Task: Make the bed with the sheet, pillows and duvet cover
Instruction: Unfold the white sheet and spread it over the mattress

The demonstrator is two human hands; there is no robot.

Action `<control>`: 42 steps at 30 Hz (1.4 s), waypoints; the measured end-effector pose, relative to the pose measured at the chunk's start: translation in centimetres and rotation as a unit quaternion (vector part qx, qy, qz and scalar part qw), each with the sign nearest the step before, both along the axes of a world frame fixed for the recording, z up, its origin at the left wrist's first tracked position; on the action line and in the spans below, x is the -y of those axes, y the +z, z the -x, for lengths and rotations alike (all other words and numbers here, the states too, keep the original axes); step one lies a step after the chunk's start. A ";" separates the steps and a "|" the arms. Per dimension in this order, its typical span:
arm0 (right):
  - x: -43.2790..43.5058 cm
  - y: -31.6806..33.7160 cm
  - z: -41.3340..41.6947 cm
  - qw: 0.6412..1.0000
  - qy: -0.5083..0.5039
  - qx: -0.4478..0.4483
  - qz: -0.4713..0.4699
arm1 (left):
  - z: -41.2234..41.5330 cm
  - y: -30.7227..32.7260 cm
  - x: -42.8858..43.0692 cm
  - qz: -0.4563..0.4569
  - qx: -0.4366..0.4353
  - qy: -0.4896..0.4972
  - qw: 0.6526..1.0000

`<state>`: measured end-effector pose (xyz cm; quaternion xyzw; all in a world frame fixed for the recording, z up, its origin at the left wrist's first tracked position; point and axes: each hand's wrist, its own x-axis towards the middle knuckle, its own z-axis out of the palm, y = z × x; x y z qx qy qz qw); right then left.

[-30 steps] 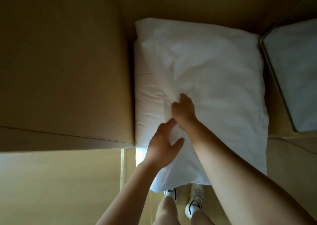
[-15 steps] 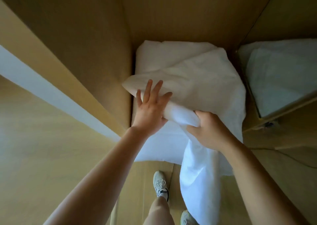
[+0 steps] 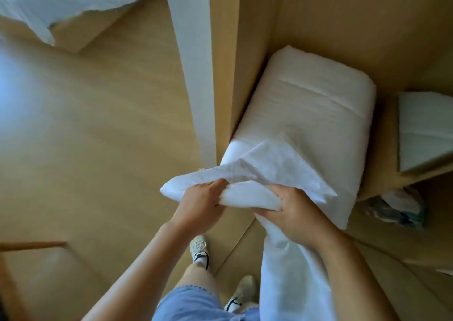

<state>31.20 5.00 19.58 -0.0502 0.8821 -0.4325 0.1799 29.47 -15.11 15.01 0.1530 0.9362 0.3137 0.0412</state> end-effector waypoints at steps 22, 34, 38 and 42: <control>39.6 -5.2 18.9 0.972 0.231 0.036 -0.015 | 9.6 -3.0 41.1 0.118 0.071 0.248 0.959; 48.6 -8.2 43.3 0.977 0.203 0.056 0.024 | 32.4 -4.2 47.5 0.082 0.207 0.293 0.930; 50.6 -6.4 54.4 0.981 0.185 0.051 0.027 | 42.8 -3.0 48.9 0.087 0.189 0.292 0.933; 53.0 -5.3 64.5 0.980 0.196 0.033 0.021 | 52.3 -2.8 50.6 0.045 0.169 0.343 0.923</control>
